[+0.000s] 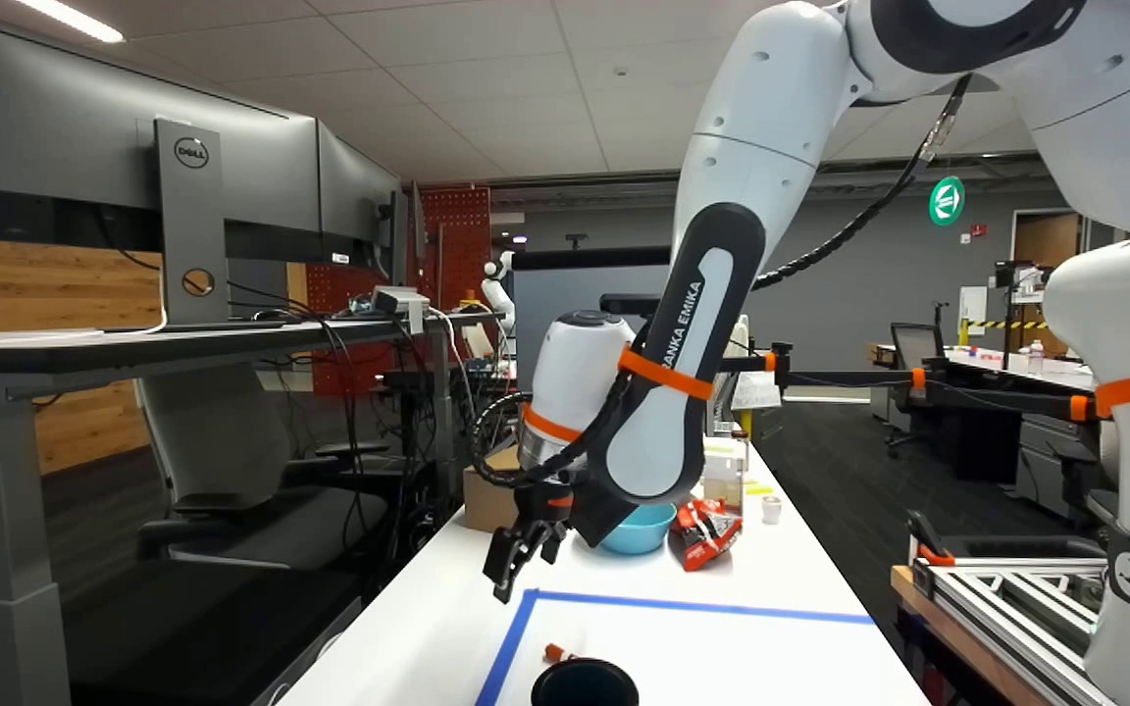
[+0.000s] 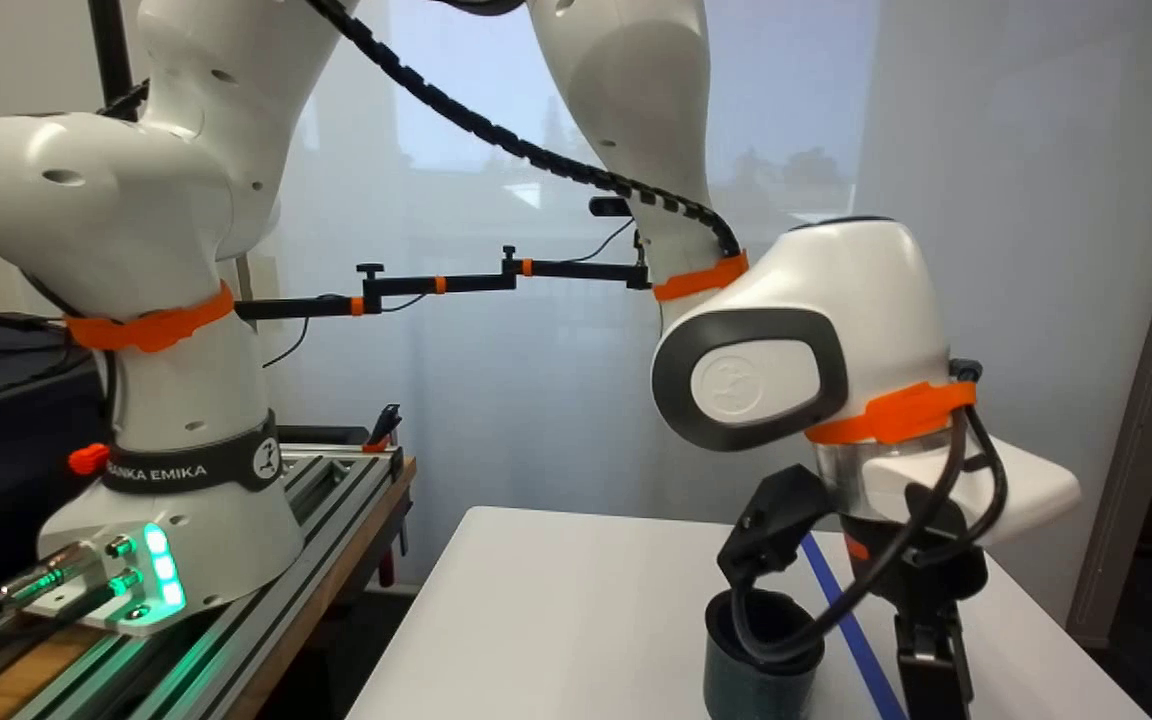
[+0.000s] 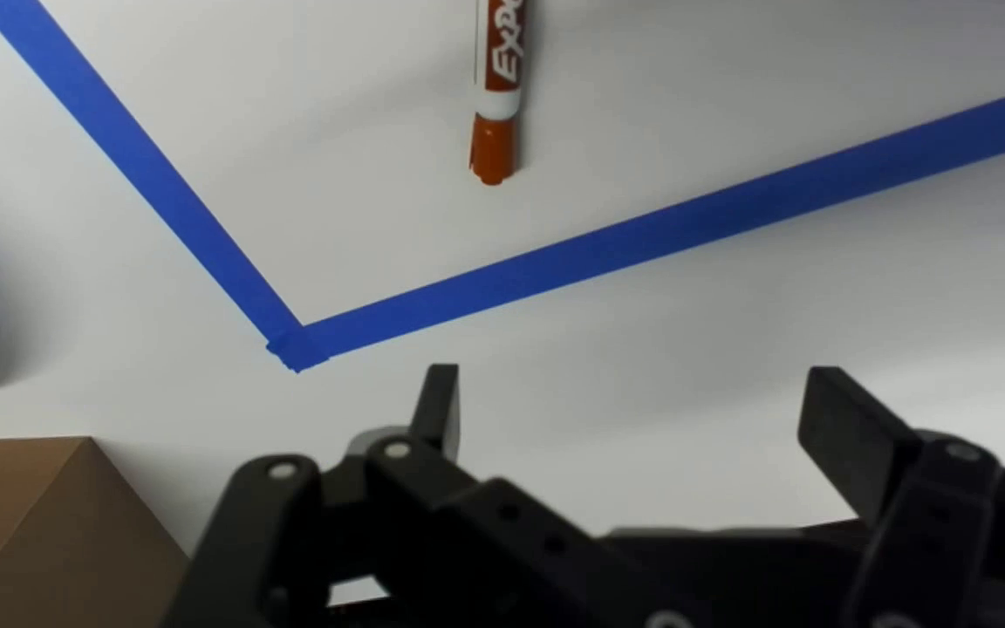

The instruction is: Take the marker out of the cup

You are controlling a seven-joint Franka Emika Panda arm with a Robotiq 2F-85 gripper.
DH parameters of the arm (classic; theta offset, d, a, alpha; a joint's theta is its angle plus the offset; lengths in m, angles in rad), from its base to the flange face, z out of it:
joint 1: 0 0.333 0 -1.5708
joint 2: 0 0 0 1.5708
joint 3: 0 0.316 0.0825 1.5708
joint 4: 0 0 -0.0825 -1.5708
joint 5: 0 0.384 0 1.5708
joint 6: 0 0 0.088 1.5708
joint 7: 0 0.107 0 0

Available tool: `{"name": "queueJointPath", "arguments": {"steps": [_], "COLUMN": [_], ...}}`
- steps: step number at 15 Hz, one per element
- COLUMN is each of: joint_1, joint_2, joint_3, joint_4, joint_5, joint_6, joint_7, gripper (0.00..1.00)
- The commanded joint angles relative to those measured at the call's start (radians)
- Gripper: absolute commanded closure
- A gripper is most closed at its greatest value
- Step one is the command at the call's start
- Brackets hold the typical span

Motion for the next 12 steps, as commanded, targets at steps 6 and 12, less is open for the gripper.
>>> {"name": "queueJointPath", "arguments": {"steps": [6,12], "joint_1": [0.571,1.019], "joint_2": [-0.309,-0.395], "joint_3": [-0.515,-0.942], "joint_4": [-0.322,-0.379], "joint_5": [-0.111,-0.234], "joint_6": [0.013,-0.104], "joint_7": [0.218,0.349], "gripper": [0.0,0.0]}}
